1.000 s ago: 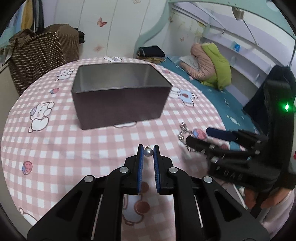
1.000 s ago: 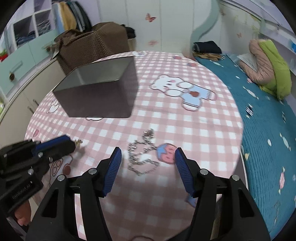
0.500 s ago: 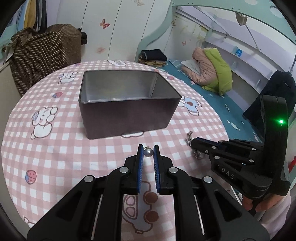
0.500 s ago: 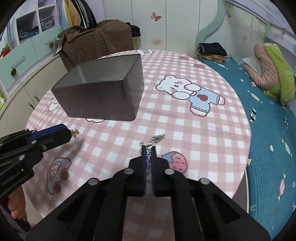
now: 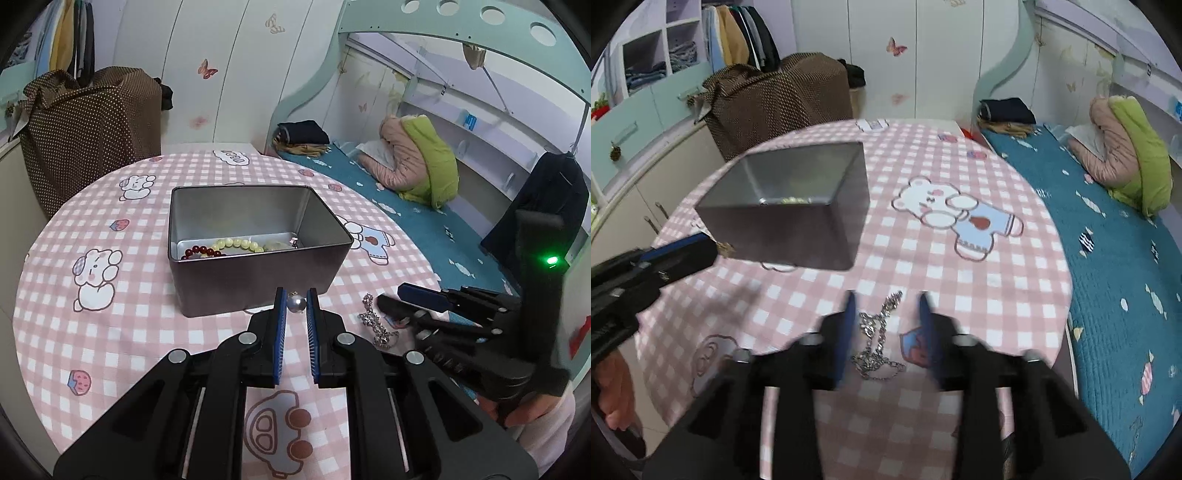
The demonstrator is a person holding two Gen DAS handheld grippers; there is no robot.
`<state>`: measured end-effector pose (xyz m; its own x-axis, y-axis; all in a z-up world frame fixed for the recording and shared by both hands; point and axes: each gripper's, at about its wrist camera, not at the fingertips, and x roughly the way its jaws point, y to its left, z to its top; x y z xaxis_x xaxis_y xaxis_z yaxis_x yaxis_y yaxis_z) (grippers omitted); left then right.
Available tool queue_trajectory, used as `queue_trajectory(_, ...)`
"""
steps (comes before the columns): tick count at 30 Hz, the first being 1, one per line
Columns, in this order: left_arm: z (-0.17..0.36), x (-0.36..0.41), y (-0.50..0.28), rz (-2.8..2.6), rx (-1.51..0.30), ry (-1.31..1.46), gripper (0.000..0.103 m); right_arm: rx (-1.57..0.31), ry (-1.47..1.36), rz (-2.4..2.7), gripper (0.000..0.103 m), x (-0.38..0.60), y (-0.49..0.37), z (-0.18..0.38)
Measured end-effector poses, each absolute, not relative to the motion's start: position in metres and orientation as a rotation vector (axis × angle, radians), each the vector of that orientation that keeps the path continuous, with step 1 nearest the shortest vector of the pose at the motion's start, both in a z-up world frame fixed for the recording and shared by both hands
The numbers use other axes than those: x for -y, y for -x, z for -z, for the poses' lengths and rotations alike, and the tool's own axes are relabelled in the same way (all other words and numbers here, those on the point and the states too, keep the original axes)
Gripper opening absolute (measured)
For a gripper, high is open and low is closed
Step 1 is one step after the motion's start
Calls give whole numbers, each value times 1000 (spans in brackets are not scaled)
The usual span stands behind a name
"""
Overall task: Organize jewelry
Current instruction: 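Carry the earring and silver chain over the grey box and release them inside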
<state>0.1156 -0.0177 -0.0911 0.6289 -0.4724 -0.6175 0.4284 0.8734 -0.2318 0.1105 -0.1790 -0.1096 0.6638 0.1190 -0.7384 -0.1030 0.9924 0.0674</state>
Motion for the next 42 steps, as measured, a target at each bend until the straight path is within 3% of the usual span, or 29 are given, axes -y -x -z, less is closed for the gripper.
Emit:
queue_trajectory(3, 93, 19, -116, 514, -734, 61, 11, -872, -18, -135, 35, 175, -116, 122)
queue_trajectory(6, 94, 19, -115, 515, -737, 63, 11, -861, 48, -124, 14, 167, -116, 127)
queue_trajectory(9, 93, 19, -115, 514, -731, 61, 11, -880, -14, -141, 10, 174, -119, 126)
queue_trajectory(35, 53, 51, -167, 567, -678, 92, 11, -612, -17, -174, 11, 180, -119, 31)
queue_trajectory(37, 56, 55, -170, 556, -689, 84, 17, -608, -19, -174, 11, 181, -121, 30)
queue_trajectory(39, 57, 55, -171, 561, -695, 84, 35, -605, -24, -174, 11, 183, -124, 30)
queue_trajectory(42, 57, 51, -171, 548, -688, 80, 37, -601, -30, -179, 11, 184, -129, 27)
